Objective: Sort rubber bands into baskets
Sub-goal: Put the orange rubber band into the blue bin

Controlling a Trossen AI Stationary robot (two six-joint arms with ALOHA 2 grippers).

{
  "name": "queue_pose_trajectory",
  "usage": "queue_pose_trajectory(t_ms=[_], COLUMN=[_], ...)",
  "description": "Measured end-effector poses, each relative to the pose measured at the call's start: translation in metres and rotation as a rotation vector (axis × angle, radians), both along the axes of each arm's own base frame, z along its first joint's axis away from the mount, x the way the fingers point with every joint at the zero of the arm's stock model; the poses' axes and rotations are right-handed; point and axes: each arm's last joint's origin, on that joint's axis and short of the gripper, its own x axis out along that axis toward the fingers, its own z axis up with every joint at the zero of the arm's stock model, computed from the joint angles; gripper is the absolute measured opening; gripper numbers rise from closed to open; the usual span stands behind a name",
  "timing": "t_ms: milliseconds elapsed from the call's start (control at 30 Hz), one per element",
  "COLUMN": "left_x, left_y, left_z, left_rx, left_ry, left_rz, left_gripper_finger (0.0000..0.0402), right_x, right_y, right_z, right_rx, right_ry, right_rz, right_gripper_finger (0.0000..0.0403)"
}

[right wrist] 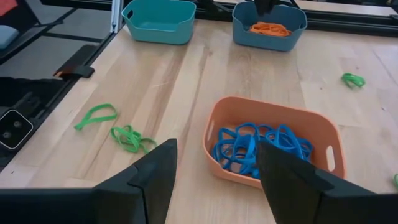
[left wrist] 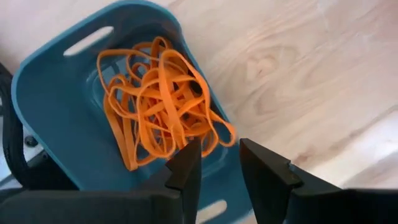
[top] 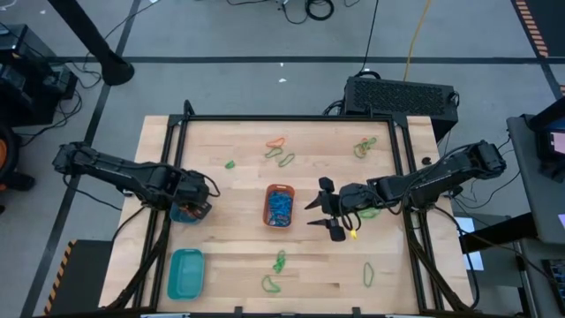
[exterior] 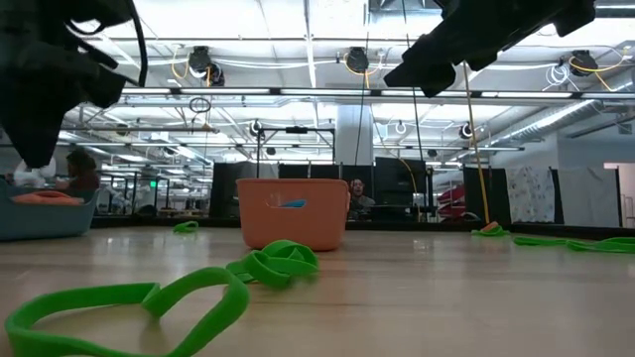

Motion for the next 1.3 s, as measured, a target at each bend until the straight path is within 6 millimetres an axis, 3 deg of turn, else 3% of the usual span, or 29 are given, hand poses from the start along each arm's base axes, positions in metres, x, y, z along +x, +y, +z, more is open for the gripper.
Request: queue_pose_trajectory(t_ms=[200, 333, 467, 600, 833, 1167, 1300], left_x=[0.009, 0.02, 0.043, 0.075, 0.125, 0.177, 0.191], left_y=[0.003, 0.017, 0.034, 0.06, 0.124, 0.224, 0.256], left_z=[0.023, 0.044, 0.046, 0.035, -0.005, -0.03, -0.044], left_rx=[0.032, 0.231, 0.367, 0.457, 0.432, 0.43, 0.398], left_ry=[-0.095, -0.213, -0.319, -0.348, -0.308, -0.23, -0.216], left_rz=[-0.059, -0.124, -0.307, -0.428, -0.536, -0.378, -0.314], left_gripper_finger=[0.0116, 0.0116, 0.0116, 0.0116, 0.0116, 0.0116, 0.0116], right_x=[0.0, 0.0, 0.0, 0.0, -0.005, -0.01, -0.011], right_y=[0.0, -0.001, -0.001, -0.001, -0.003, -0.007, -0.007], right_z=[0.0, 0.0, 0.0, -0.001, -0.008, -0.017, -0.02], right_rx=[-0.002, -0.018, -0.021, -0.027, -0.057, -0.109, -0.104], right_ry=[-0.001, -0.003, -0.001, 0.011, 0.093, 0.166, 0.177], right_rz=[-0.003, 0.0, -0.001, -0.001, -0.009, -0.12, -0.125], right_gripper_finger=[0.021, 0.021, 0.021, 0.021, 0.021, 0.021, 0.021])
